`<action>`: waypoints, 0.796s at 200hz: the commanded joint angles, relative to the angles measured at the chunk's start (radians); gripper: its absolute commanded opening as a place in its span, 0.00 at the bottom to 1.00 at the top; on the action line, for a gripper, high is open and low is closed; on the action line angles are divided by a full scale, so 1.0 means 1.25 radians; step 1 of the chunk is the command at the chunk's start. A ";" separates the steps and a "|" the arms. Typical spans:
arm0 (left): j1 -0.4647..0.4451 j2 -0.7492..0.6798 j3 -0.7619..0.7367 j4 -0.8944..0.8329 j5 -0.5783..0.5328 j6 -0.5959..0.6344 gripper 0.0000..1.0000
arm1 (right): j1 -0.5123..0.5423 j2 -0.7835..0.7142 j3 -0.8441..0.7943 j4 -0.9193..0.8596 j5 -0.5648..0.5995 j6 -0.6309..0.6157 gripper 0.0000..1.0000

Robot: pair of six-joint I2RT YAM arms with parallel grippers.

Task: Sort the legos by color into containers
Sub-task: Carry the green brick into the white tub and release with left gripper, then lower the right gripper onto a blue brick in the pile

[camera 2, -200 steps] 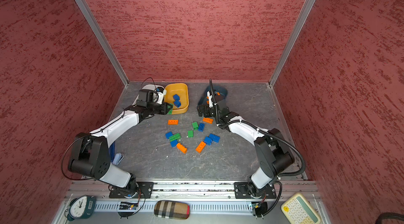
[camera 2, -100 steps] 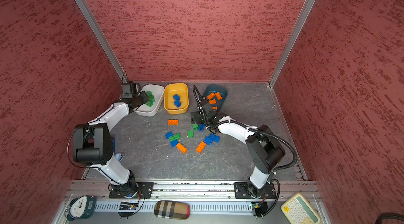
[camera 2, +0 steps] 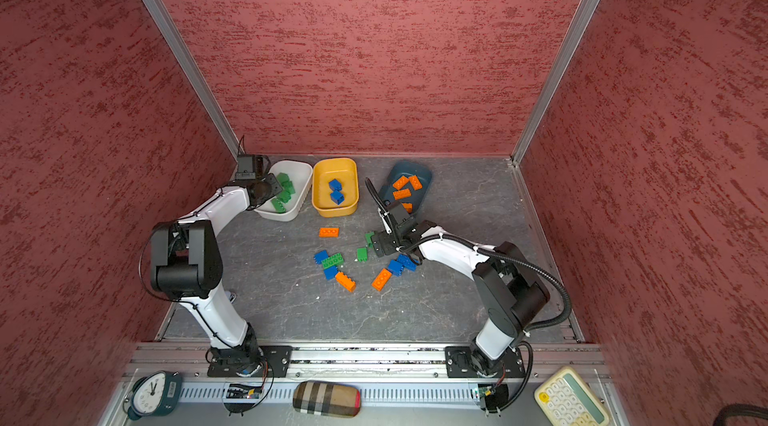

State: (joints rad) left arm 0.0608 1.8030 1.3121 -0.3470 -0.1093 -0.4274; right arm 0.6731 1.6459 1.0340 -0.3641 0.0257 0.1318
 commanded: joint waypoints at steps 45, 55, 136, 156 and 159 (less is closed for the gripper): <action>-0.006 -0.144 -0.082 0.071 0.014 -0.033 0.93 | -0.015 0.053 0.084 -0.101 -0.066 -0.294 0.94; -0.016 -0.166 -0.104 0.085 0.001 -0.048 1.00 | -0.023 0.072 0.097 -0.108 -0.069 -0.324 0.92; -0.036 -0.280 -0.226 0.197 0.023 -0.052 0.99 | -0.045 0.185 0.184 -0.130 -0.139 -0.466 0.82; -0.034 -0.291 -0.242 0.220 0.021 -0.058 0.99 | -0.044 0.213 0.202 -0.130 -0.128 -0.484 0.81; -0.034 -0.291 -0.245 0.223 0.022 -0.060 0.99 | -0.044 0.219 0.205 -0.129 -0.125 -0.488 0.81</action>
State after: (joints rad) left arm 0.0154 1.4696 1.0264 -0.1394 -0.0956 -0.4870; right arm 0.6170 1.8740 1.2419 -0.5247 -0.1150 -0.3931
